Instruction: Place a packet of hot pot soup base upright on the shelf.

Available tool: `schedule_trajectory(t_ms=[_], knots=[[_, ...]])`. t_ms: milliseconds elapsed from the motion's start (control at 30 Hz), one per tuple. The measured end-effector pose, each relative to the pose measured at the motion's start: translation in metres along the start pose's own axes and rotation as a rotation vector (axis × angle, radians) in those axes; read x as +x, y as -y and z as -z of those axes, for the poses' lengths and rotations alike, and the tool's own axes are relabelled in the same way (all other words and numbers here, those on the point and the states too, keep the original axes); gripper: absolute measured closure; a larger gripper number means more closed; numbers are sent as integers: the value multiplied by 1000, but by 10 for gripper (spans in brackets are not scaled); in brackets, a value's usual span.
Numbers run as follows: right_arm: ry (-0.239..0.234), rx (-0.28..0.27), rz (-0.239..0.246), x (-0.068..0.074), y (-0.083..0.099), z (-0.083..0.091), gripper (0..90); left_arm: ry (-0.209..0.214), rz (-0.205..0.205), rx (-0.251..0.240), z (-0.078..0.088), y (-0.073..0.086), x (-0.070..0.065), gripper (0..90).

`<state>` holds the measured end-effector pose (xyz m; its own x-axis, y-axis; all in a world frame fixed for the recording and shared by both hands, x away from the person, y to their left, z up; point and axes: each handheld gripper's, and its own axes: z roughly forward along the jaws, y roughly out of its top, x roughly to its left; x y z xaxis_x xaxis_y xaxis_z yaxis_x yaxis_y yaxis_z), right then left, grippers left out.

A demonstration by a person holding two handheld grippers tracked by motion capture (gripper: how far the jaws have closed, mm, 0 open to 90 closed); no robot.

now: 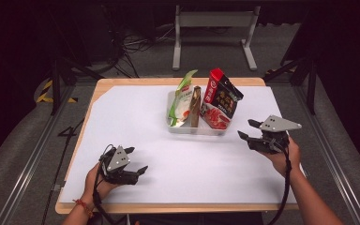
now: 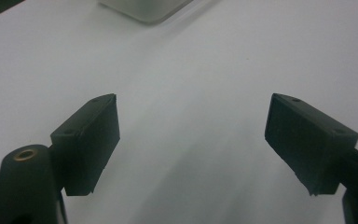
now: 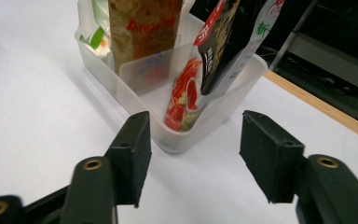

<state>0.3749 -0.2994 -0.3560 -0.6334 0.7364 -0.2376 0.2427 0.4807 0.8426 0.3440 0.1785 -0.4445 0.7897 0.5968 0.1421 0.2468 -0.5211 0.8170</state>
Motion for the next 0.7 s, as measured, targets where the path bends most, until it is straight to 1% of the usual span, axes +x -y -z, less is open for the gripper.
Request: schedule_trajectory(t_ms=[67,167,400,700], knots=[[1,6,9,1,2,1,388,2,1,0,0,0,0,186],[-4,12,17,3,6,2,330,2,-1,1,0,0,0,186],[-3,34,43,5,18,7,261,3,-1,0,0,0,0,186],[-7,64,67,9,35,13,225,1,0,0,0,-1,-1,186]])
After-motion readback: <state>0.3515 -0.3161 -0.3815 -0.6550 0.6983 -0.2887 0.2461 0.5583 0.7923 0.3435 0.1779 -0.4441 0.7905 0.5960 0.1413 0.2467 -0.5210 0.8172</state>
